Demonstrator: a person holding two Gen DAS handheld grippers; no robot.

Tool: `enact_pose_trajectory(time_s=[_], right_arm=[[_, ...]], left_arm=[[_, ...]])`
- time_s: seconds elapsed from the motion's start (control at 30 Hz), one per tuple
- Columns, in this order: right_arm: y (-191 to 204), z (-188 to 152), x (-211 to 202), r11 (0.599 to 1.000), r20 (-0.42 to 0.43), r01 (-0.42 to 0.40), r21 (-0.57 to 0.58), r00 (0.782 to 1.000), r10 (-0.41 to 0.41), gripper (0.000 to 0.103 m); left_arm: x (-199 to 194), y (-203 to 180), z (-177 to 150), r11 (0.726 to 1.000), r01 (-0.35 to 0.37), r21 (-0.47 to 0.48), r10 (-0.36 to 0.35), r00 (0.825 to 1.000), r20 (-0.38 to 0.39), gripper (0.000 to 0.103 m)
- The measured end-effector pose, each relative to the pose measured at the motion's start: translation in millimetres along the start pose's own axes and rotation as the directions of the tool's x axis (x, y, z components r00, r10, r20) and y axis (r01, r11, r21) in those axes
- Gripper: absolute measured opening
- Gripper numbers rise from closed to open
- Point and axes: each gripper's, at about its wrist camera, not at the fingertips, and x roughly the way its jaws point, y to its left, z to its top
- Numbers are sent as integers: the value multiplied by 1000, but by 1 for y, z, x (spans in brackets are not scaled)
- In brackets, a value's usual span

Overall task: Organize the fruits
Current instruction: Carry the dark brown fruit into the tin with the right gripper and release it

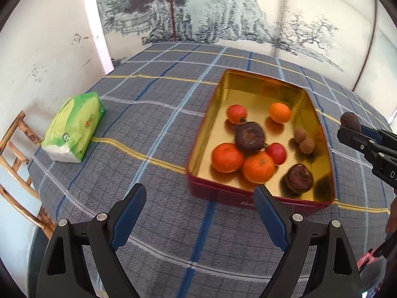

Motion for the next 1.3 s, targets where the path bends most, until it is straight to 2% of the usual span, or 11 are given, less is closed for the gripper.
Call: enact_pose_trajectory(time_s=[0.2, 0.37, 1.03, 1.27, 1.3], right_arm=[[32, 10, 22, 997, -38, -37, -60, 999, 35, 37], [44, 10, 43, 996, -87, -52, -70, 995, 46, 37], [51, 10, 83, 998, -148, -37, -42, 989, 30, 36], [53, 10, 83, 999, -146, -24, -33, 989, 19, 39], [53, 10, 84, 999, -148, -20, -32, 989, 15, 42]], left_arm=[[7, 20, -3, 999, -16, -39, 15, 1000, -22, 88], [11, 37, -7, 997, -30, -65, 28, 999, -34, 88], [14, 57, -10, 995, -50, -81, 47, 998, -40, 88], [11, 56, -11, 996, -47, -71, 45, 998, -37, 88], [11, 55, -11, 996, -49, -69, 46, 998, -39, 88]])
